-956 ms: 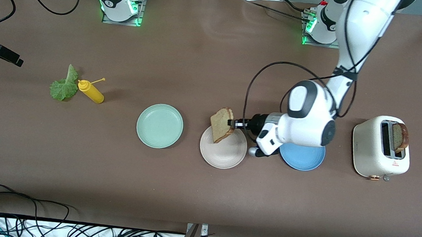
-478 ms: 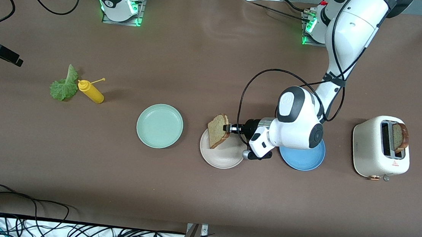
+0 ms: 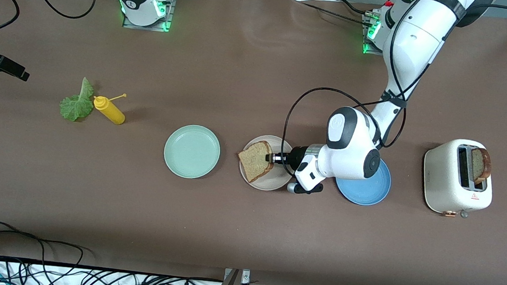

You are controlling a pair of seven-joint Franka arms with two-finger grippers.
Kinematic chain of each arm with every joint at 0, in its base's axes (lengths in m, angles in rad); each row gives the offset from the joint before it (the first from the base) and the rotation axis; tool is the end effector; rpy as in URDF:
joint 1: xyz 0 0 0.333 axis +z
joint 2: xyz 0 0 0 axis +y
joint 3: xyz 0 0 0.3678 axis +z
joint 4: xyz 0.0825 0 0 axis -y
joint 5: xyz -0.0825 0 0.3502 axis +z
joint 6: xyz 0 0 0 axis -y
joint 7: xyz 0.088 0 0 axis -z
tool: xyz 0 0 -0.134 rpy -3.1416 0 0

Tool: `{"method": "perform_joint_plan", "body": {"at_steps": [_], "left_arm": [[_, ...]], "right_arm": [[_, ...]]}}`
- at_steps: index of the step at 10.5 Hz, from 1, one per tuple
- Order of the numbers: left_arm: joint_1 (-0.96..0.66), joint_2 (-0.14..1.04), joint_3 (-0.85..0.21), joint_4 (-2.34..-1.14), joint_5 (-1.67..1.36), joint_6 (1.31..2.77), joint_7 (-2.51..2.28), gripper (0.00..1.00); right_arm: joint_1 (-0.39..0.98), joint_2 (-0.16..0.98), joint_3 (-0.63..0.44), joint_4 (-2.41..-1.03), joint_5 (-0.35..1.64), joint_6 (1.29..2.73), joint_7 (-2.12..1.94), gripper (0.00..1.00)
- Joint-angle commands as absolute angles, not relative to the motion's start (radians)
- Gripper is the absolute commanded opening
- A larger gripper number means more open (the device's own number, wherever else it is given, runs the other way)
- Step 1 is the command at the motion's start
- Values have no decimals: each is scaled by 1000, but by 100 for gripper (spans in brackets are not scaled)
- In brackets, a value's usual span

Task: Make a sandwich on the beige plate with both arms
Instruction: 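Lower the toast onto the beige plate while the right gripper reaches the lettuce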

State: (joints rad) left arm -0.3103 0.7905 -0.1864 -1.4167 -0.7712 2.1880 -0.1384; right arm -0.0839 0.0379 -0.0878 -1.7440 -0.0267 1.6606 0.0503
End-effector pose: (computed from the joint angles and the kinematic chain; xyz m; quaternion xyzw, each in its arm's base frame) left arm 0.6536 -0.3625 0.2813 0.9270 0.0791 -0.1233 0.3452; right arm 0.5190 -0.0926 0.5612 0.9921 -0.1086 -0.0613 0.0112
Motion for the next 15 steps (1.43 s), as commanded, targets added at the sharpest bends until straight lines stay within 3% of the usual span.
{"method": "perform_joint_plan", "body": {"at_steps": [1, 5, 10, 15], "left_arm": [[-319, 819, -176, -1379, -808, 2192, -109, 0], [-310, 834, -166, -1382, -808, 2192, -86, 0], [-295, 842, -150, -1385, -807, 2184, -77, 0], [-295, 851, -150, -1384, -807, 2184, -75, 0]], "right_arm": [[-81, 93, -91, -1733, -12, 1647, 31, 100], [-83, 242, -94, -1750, -20, 1672, 38, 100], [-84, 245, -107, -2047, -43, 1980, 51, 100], [-84, 339, -184, -2121, -64, 2045, 49, 100]]}}
